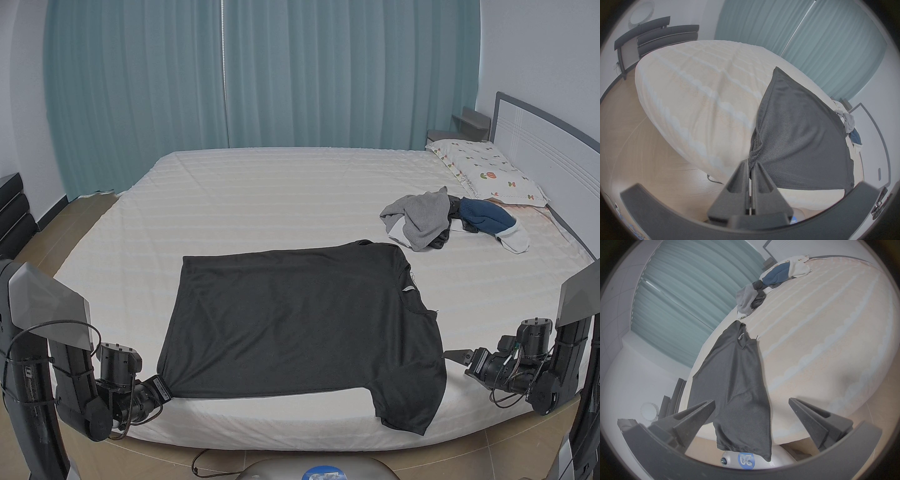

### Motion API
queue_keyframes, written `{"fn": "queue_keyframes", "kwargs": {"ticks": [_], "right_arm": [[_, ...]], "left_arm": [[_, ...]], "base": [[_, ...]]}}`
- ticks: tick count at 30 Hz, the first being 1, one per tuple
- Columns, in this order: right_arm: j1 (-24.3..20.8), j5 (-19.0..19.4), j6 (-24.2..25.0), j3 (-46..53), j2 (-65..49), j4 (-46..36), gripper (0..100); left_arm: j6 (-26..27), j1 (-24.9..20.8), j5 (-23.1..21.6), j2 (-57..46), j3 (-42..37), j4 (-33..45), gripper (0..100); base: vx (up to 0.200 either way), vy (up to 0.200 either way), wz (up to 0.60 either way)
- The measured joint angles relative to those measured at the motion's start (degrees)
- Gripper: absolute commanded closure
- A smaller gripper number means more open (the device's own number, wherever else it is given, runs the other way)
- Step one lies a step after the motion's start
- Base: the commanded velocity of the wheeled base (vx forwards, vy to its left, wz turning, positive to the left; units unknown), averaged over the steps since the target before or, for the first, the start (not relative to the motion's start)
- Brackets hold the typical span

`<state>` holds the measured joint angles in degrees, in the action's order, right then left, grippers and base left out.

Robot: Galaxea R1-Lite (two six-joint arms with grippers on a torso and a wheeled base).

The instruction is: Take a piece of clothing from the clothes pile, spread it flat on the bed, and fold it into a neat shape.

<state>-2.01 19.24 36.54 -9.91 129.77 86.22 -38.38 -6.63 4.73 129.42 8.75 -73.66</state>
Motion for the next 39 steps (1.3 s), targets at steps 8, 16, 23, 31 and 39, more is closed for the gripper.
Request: {"fn": "queue_keyframes", "kwargs": {"ticks": [8, 16, 23, 31, 39], "right_arm": [[-3.17, -0.24, -1.58, 2.12, 4.63, 2.71, 0], [-6.64, -0.06, -1.80, 1.01, 5.60, 2.79, 0], [-9.56, -0.24, -1.85, -1.02, 6.80, 2.79, 100], [-10.67, -2.35, -2.30, -2.07, 9.56, 2.67, 100], [-10.28, -2.35, -2.73, 1.51, 7.91, 2.76, 100]], "left_arm": [[4.58, 1.46, 0.96, -1.05, -2.45, 0.06, 100], [5.58, 1.87, 1.06, -1.35, -3.39, 0.06, 100], [5.62, 1.90, 1.07, -1.39, -3.55, -0.07, 100], [5.69, 1.87, 1.07, -1.44, -3.63, 0.00, 100], [9.45, 2.69, 1.18, -1.96, -4.62, -0.13, 100]], "base": [[0.000, 0.000, 0.00], [0.000, 0.000, 0.00], [0.000, 0.000, 0.00], [0.000, 0.000, 0.00], [0.000, 0.000, 0.00]]}}
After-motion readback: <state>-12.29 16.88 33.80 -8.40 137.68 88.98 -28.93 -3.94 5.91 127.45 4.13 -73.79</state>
